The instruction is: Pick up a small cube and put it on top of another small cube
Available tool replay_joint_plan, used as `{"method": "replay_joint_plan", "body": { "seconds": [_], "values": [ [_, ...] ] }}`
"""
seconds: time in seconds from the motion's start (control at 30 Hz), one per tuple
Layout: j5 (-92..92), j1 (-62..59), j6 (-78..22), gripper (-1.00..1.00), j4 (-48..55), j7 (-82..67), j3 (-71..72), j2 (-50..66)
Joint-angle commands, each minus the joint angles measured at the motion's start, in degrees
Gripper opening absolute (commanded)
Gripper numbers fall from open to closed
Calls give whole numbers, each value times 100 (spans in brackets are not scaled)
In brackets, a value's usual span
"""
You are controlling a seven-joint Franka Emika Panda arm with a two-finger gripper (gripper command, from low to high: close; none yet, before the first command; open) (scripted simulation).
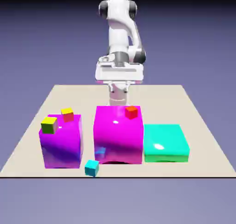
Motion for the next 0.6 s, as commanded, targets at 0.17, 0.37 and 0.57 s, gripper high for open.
{"method": "replay_joint_plan", "body": {
  "seconds": [0.17, 0.37, 0.57],
  "values": [
    [254, 35, -1315, 0, 1211, -72, -344, 1246],
    [508, 70, -2630, 0, 2422, -144, -688, 2492],
    [762, 104, -3945, 0, 3633, -216, -1033, 3738]
  ]
}}
